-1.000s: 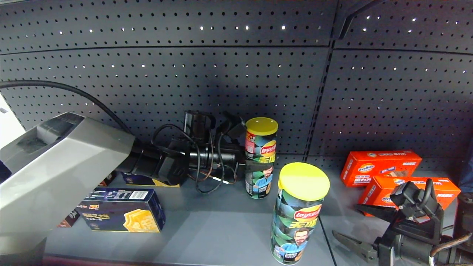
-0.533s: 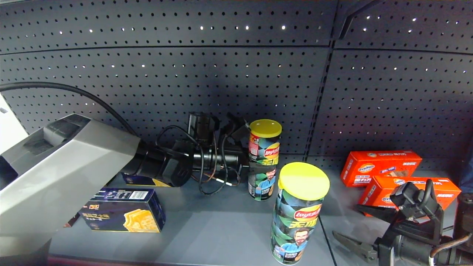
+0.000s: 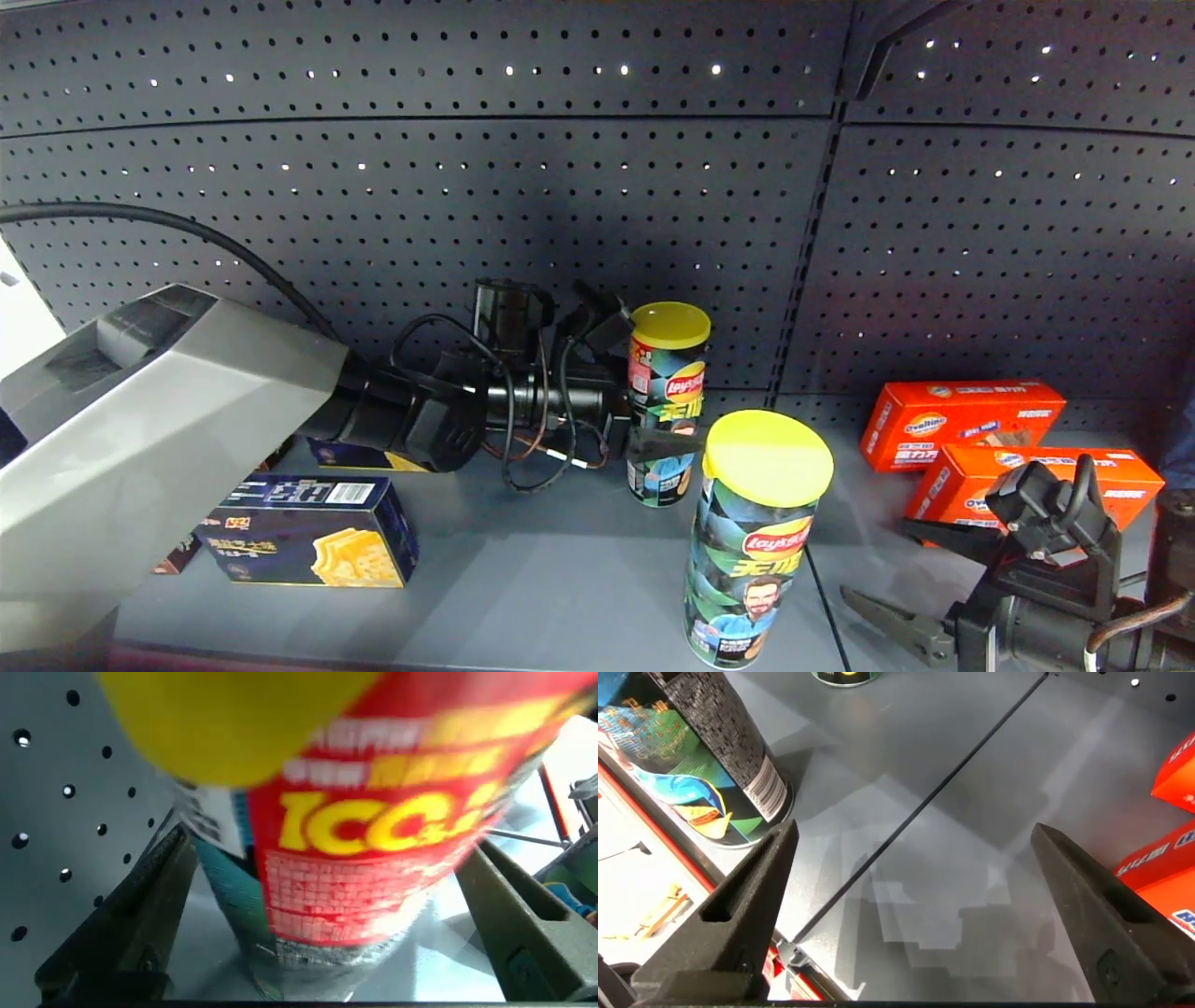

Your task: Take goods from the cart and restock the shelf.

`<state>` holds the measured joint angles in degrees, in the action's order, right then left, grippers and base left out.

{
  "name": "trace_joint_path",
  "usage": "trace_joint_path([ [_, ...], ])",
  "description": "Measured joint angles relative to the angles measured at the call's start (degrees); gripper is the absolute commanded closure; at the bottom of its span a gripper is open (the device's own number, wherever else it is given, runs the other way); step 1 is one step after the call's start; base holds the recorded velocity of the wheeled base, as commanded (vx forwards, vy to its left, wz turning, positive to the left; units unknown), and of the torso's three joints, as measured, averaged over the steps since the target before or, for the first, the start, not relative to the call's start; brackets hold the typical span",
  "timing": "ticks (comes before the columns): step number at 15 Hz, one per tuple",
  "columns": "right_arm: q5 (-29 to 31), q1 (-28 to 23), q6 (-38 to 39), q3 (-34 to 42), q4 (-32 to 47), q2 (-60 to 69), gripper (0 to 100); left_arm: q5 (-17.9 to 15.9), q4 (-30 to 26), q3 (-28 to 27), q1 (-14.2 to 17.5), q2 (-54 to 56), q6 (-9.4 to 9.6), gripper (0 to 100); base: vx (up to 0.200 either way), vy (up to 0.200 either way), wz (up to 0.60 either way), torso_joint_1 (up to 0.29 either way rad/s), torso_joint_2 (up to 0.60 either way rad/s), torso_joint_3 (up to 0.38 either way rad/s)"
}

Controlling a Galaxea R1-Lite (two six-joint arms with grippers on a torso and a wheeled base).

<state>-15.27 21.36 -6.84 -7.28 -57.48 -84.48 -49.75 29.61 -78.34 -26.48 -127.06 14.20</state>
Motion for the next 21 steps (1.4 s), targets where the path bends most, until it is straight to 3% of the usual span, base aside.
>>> trace_joint_path([
  [3,0.01,-0.13,0.17,0.11,0.00,0.06,0,2.38,0.11,4.35,-0.06,4.07,0.00,0,0.000,0.000,0.00,0.000,0.00,0.000],
  [5,0.01,-0.28,0.17,0.09,0.00,0.09,0,5.24,0.13,10.31,0.11,8.27,-0.06,0,0.000,0.000,0.00,0.000,0.00,0.000],
  [8,0.01,-0.88,0.22,-0.07,0.44,-0.06,0,14.14,0.17,19.02,0.44,15.15,-0.94,0,0.000,0.000,0.00,0.000,0.00,0.000],
  [11,0.09,-1.21,0.20,-0.57,0.13,-0.80,0,22.74,0.17,23.87,0.35,19.68,-1.67,0,0.000,0.000,0.00,0.000,0.00,0.000],
  [15,0.22,-1.30,0.20,-0.63,0.28,-1.33,0,31.22,-0.41,26.31,-0.39,22.24,-1.87,0,0.000,0.000,0.00,0.000,0.00,0.000],
  [21,0.30,-2.86,-0.02,-0.38,0.02,-2.01,0,35.52,-0.55,24.76,-2.90,18.38,-1.40,0,0.000,0.000,0.00,0.000,0.00,0.000],
])
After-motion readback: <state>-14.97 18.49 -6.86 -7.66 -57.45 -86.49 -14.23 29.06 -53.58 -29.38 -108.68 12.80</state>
